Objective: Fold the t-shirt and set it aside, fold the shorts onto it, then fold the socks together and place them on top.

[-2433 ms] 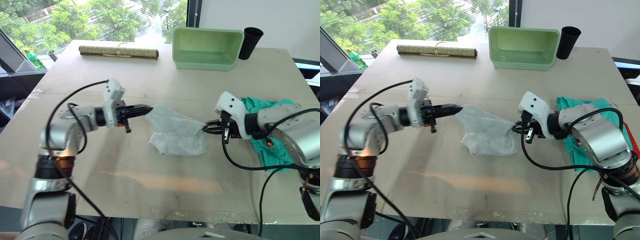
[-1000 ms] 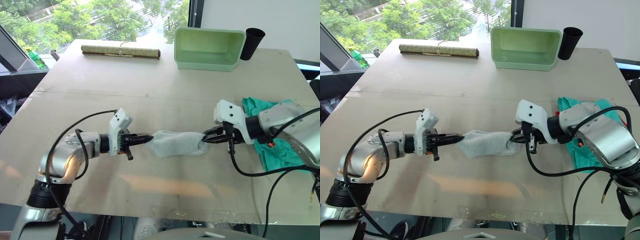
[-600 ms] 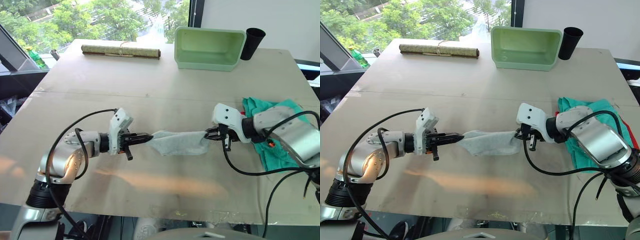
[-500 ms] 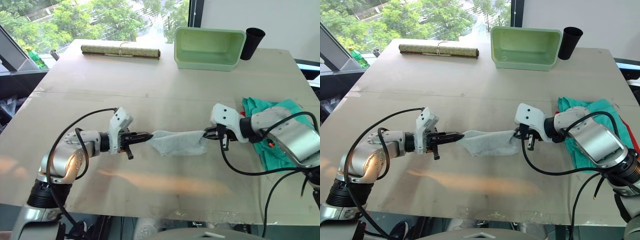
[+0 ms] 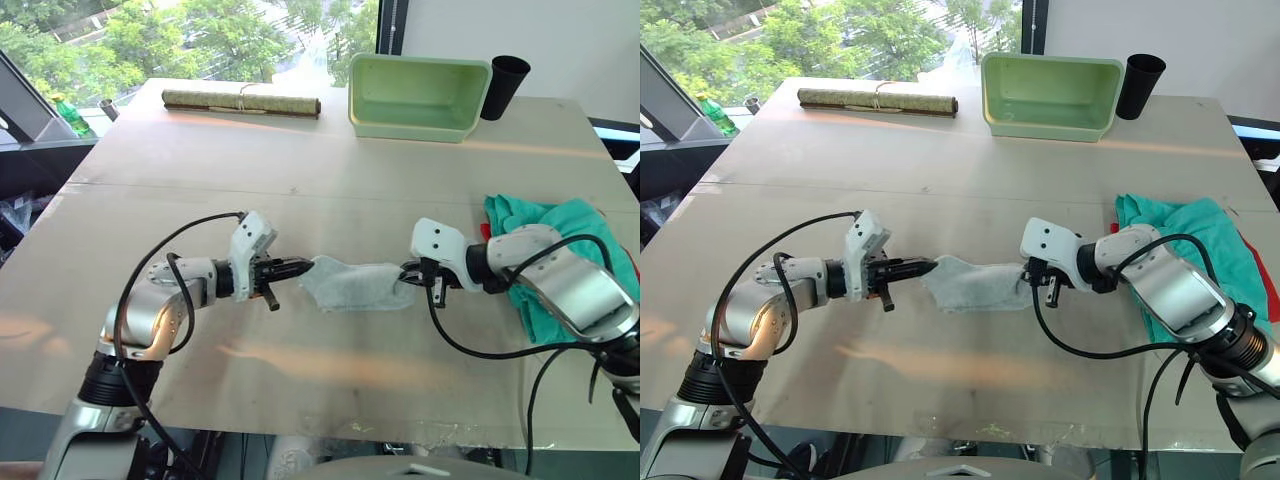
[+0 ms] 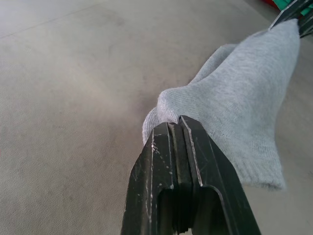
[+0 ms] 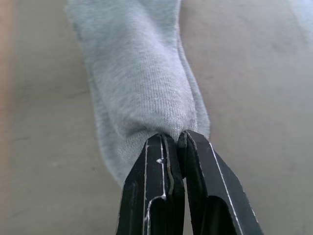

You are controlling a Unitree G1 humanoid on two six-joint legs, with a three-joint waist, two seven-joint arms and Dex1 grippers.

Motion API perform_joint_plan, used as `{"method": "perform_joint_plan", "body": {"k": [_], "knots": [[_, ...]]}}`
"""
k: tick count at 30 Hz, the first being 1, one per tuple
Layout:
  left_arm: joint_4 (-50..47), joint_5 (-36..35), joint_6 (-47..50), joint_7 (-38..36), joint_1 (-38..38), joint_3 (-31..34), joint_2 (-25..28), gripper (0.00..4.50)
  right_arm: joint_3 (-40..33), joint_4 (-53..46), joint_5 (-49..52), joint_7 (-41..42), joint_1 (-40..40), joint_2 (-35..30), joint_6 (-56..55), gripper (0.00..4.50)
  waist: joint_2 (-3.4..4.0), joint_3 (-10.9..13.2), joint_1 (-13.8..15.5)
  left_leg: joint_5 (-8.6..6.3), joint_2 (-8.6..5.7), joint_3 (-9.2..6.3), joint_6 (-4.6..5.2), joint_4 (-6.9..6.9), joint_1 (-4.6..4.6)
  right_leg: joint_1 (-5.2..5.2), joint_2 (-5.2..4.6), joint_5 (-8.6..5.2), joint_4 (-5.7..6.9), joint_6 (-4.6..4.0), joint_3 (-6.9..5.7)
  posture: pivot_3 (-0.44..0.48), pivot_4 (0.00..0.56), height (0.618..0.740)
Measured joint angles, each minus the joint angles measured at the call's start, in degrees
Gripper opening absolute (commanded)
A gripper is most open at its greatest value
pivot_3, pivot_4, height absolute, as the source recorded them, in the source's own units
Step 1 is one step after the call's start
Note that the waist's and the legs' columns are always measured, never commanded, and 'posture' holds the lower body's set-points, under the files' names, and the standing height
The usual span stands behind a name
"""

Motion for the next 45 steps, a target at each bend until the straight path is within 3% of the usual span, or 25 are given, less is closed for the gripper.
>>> {"method": "perform_joint_plan", "body": {"k": [2,3,4,8,10,11,16,21,28,33,38,45], "knots": [[-0.1,0.4,-0.2,0.0,0.3,-0.3,0.0,0.0,0.0,0.5,-0.6,-0.5,0.0,0.5,-0.3,0.02,0.0,0.0,0.0,0.0,0.0,0.0,0.0,0.0,0.0,0.0,0.0,0.0,0.0,0.0,0.0,0.0,0.15,0.735],[-0.1,0.5,-0.3,-0.1,0.6,-0.7,0.1,0.0,0.0,0.7,-0.9,-0.6,0.0,0.6,-0.9,0.71,0.0,0.0,0.0,0.0,0.0,0.0,0.0,0.0,0.0,0.0,0.0,0.0,0.0,0.0,0.0,0.0,0.15,0.735],[-0.1,0.6,-0.4,-0.2,0.9,-1.1,0.1,0.0,0.0,0.7,-1.2,-0.8,0.0,0.8,-1.4,0.98,0.0,0.0,0.0,0.0,0.0,0.0,0.0,0.0,0.0,0.0,0.0,0.0,0.0,0.0,0.0,0.0,0.15,0.735],[-0.1,1.1,-0.8,-0.5,1.3,-1.9,0.4,0.0,0.0,0.8,-2.2,-0.5,0.1,0.5,-2.4,2.94,0.0,0.0,0.0,0.0,0.0,0.0,0.0,0.0,0.0,0.0,0.0,0.0,0.0,0.0,0.0,0.0,0.15,0.735],[-0.2,1.5,-1.0,-0.6,1.9,-1.9,0.8,0.0,0.0,0.8,-2.7,0.4,0.5,-0.9,-2.4,4.19,0.0,0.0,0.1,0.0,0.0,0.0,0.0,0.0,0.0,0.0,0.0,0.0,-0.01,0.0,0.0,0.0,0.15,0.735],[-0.2,1.5,-1.0,-0.6,2.0,-1.9,0.8,0.0,0.0,0.8,-2.6,0.6,0.6,-1.0,-2.4,4.35,0.0,0.0,0.0,0.0,0.0,0.0,0.0,0.0,0.0,0.0,0.0,0.0,-0.01,0.0,0.0,0.0,0.15,0.735],[-0.3,2.6,-1.9,-1.0,2.2,-2.2,0.9,0.0,-4.0,-3.6,3.0,6.0,3.3,-6.8,1.8,4.43,0.02,0.0,0.1,-0.04,0.0,0.0,0.06,0.0,-0.01,0.03,-0.01,0.0,-0.07,0.0,-0.01,0.0,0.15,0.735],[-0.1,3.2,-2.7,-1.2,2.1,-3.0,0.7,0.0,-10.2,-6.2,10.1,5.0,4.8,-1.8,5.6,4.43,0.02,0.0,0.0,-0.07,0.01,-0.01,0.11,-0.02,0.05,0.03,0.01,0.0,0.03,0.0,-0.01,0.0,0.15,0.735],[1.1,4.0,-3.8,-1.6,1.2,-3.9,0.3,0.0,-9.8,-7.1,15.0,2.3,7.7,4.9,5.7,4.43,0.02,0.0,0.1,-0.06,0.0,-0.01,0.11,-0.01,0.03,0.03,0.0,0.0,0.02,0.0,-0.01,0.0,0.15,0.735],[2.3,4.6,-4.4,-2.3,0.4,-4.2,0.1,0.0,-6.2,-2.6,11.2,-0.8,10.5,5.8,1.8,4.43,0.01,0.0,0.2,-0.02,-0.01,0.0,0.04,0.0,0.02,0.03,0.0,0.0,0.01,0.0,-0.01,0.0,0.15,0.735],[3.4,5.0,-4.8,-2.7,-0.2,-4.3,-0.4,0.0,-4.6,-3.1,10.4,-0.7,11.8,1.7,4.0,4.43,0.01,0.0,0.2,-0.04,-0.01,0.0,0.08,0.0,0.03,0.04,0.0,0.0,0.01,0.0,-0.01,0.0,0.15,0.735],[4.1,6.0,-5.9,-3.2,-0.5,-4.5,-0.9,0.0,-10.4,-4.4,16.1,-0.9,11.4,4.8,4.9,4.43,0.01,0.0,0.2,-0.05,-0.01,-0.01,0.09,0.0,0.02,0.04,0.0,0.0,0.01,0.0,-0.01,0.0,0.15,0.735]]}}
